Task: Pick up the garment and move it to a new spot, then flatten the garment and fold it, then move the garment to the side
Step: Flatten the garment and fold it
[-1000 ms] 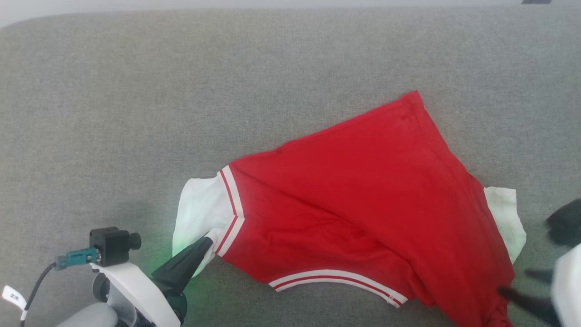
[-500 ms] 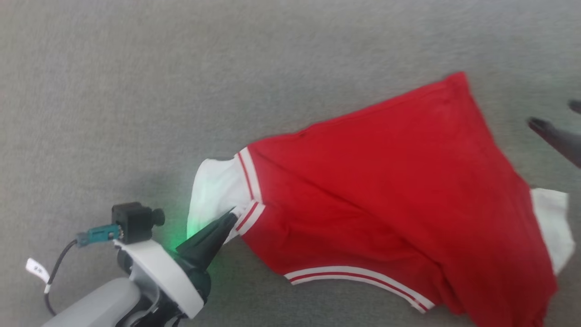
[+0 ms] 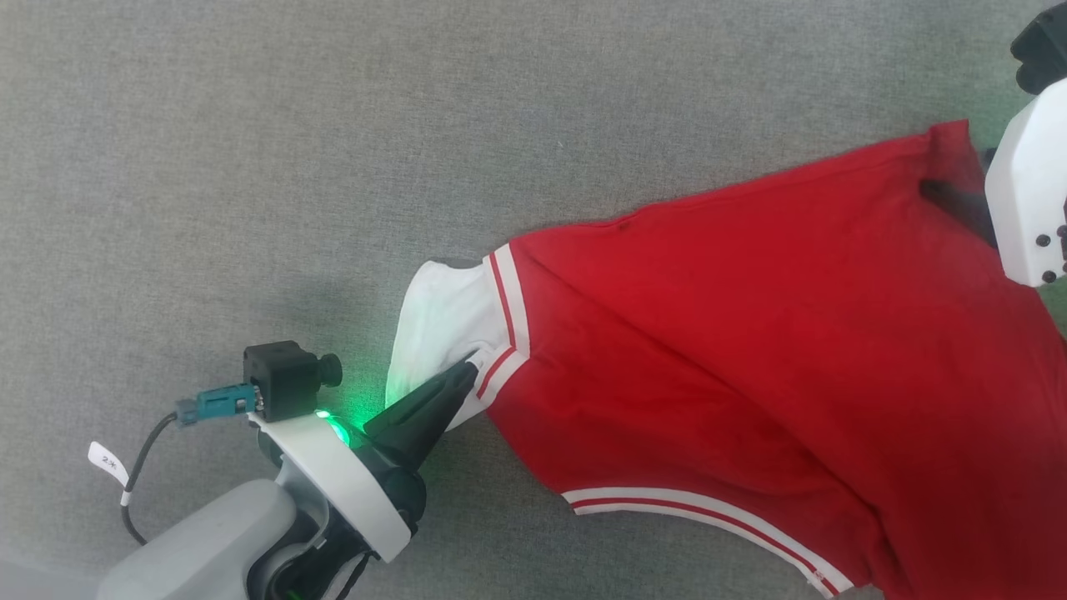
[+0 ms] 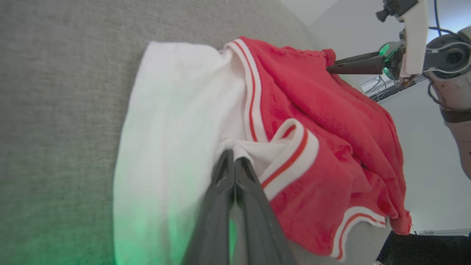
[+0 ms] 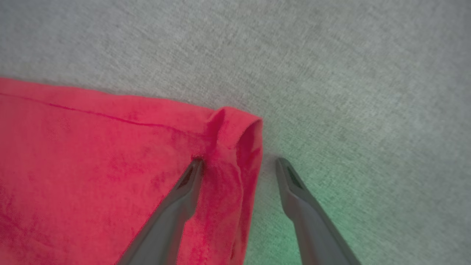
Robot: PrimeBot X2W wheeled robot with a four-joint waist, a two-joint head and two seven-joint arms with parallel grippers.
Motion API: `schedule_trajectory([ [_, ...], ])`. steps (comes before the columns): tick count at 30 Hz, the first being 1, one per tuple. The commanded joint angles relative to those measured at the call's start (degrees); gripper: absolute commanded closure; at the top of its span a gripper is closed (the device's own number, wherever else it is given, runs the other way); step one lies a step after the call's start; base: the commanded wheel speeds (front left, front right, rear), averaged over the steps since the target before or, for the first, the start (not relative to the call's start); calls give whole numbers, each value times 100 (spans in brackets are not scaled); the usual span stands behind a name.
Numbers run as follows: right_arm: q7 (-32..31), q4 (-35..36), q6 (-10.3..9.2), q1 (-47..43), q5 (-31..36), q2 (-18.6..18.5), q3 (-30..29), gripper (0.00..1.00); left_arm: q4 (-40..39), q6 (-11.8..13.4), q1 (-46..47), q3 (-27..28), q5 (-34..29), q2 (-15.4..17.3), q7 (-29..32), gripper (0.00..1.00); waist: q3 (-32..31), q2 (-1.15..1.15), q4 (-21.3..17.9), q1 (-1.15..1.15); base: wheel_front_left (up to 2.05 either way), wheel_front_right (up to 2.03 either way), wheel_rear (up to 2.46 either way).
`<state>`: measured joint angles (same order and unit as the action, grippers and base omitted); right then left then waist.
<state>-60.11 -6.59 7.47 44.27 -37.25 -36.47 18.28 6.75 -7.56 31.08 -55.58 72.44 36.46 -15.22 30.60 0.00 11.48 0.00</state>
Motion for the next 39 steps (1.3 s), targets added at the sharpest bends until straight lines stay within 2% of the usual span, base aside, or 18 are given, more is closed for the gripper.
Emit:
schedule_trajectory([
  [1,-58,-215,4,-189,-132,73,246,73,144,22,-24,-50,45,-33,16,100,-22,0,-6,0,0,0,0],
  [2,3,-254,4,-177,-173,71,264,100,154,22,-34,-39,54,-38,16,100,-40,0,-17,0,0,0,0],
  [9,614,-500,-2,90,-357,89,-80,100,310,22,100,304,-167,76,10,100,-257,0,-150,0,0,0,0],
  [13,834,-615,-2,239,-481,206,-355,100,335,16,370,455,-338,29,10,100,-344,0,-220,0,0,0,0],
  [17,1206,-878,-2,570,-504,446,-860,100,425,17,1006,562,-192,162,26,100,-387,0,-396,0,0,0,0],
  [23,2002,-1652,3,1648,45,923,-1658,100,847,16,2597,943,514,112,406,100,-229,0,-708,0,0,0,0],
  [29,2993,-2539,2,3022,1016,1316,-2210,100,2092,16,4649,1479,756,-245,633,100,141,0,-1022,0,0,0,0],
  [35,4221,-3240,-3,4244,1613,1634,-2785,100,3131,20,6488,1957,679,-497,337,100,336,0,-1248,0,0,0,0],
  [39,4629,-3629,-6,4602,1763,1645,-2950,100,3281,22,7001,2156,824,-533,188,100,326,0,-1267,0,0,0,0],
])
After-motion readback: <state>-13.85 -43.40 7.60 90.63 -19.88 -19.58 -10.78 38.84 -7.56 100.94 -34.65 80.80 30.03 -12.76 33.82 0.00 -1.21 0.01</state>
